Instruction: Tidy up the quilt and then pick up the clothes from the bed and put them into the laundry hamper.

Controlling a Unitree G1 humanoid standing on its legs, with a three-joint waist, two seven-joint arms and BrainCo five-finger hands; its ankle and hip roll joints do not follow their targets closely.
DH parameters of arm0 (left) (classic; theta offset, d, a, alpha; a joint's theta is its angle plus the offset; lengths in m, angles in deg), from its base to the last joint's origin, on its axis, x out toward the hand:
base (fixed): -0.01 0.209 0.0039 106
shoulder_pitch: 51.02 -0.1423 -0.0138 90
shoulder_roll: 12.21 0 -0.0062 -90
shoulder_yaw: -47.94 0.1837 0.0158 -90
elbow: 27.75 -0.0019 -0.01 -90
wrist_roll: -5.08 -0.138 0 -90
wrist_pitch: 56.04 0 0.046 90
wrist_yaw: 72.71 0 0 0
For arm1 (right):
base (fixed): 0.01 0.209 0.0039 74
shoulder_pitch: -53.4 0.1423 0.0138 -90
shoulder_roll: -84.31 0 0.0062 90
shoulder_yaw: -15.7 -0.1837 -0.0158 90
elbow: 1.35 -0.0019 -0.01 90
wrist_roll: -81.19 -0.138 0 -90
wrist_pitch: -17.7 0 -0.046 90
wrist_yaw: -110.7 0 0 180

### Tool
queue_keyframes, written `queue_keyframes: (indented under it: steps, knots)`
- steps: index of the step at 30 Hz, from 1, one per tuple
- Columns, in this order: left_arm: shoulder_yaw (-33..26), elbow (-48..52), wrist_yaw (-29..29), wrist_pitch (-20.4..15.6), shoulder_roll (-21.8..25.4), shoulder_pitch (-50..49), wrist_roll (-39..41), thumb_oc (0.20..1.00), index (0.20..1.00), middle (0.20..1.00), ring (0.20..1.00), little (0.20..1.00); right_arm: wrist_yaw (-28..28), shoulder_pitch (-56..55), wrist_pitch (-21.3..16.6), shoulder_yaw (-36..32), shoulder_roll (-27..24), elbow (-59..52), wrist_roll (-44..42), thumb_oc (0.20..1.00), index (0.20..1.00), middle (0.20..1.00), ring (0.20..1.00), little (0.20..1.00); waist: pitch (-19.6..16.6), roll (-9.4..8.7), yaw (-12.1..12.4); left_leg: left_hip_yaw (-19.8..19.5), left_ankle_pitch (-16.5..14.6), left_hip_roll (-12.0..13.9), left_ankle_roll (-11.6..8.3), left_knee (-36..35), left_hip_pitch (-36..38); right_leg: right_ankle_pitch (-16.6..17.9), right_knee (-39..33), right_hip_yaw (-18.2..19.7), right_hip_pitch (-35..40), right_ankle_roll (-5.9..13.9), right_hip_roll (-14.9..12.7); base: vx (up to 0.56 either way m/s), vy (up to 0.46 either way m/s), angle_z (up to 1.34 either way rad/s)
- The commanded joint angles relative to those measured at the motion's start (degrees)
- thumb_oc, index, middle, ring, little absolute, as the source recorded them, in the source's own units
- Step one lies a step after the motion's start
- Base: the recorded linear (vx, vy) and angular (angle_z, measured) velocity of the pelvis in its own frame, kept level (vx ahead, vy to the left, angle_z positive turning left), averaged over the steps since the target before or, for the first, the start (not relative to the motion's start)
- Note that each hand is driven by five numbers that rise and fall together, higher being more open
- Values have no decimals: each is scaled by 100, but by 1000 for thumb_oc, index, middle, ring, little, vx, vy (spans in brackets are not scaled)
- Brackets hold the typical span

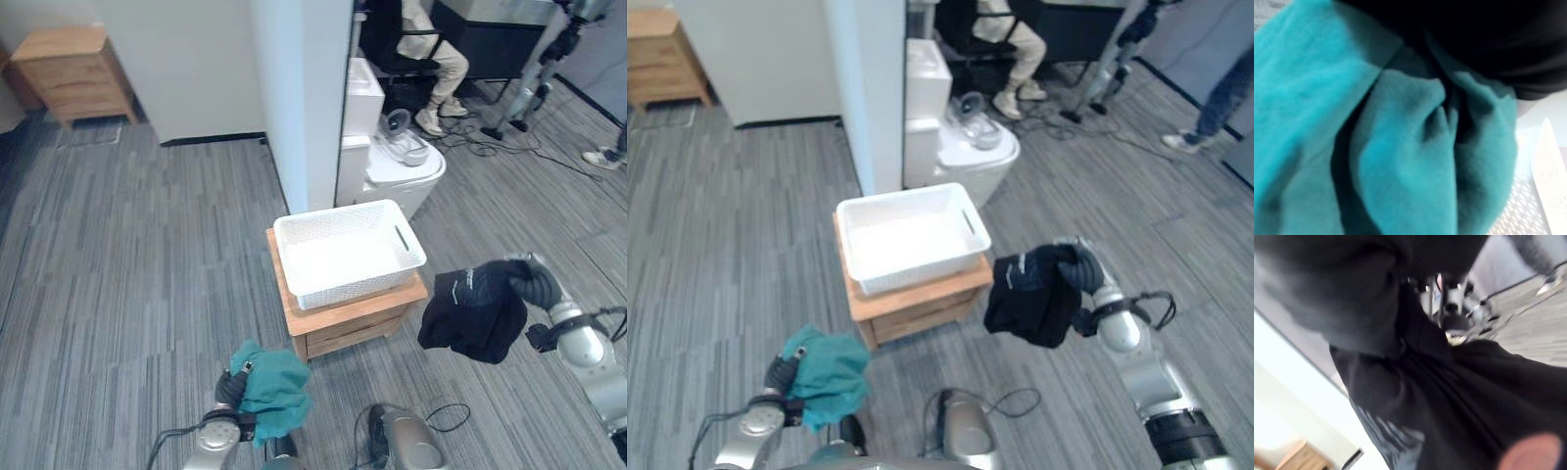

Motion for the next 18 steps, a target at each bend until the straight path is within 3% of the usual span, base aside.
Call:
queue_keyframes:
  steps: [1,3,7,18]
  knots:
    - [88,31,112,-299,224,161,-79,200,200,200,200,200,542,1191,-313,-172,-380,269,-155,200,200,200,200,200,-133,-141,93,-238,-270,276,-535,-11,361,386,-1358,337,652,614,-187,131,-167,56]
    - [53,-56,89,-262,181,155,-26,200,200,200,200,200,643,1609,-330,-9,-490,268,-162,200,200,200,200,200,-304,-198,186,-180,-251,275,-574,-11,370,590,-1748,232,805,590,-252,131,-147,83]
    - [54,-98,140,-315,88,68,118,200,200,200,200,200,679,2239,-364,247,-561,238,-168,200,200,200,200,200,-393,-161,272,-168,-224,350,-623,-11,379,671,-2037,124,1003,574,-186,81,-67,34]
    - [412,-553,272,-351,-177,118,400,200,200,200,200,200,977,5158,-371,1642,-615,462,-168,200,200,200,200,200,-573,-21,376,-277,-103,544,-775,-11,493,490,-2179,-102,1418,393,-11,47,-27,-1]
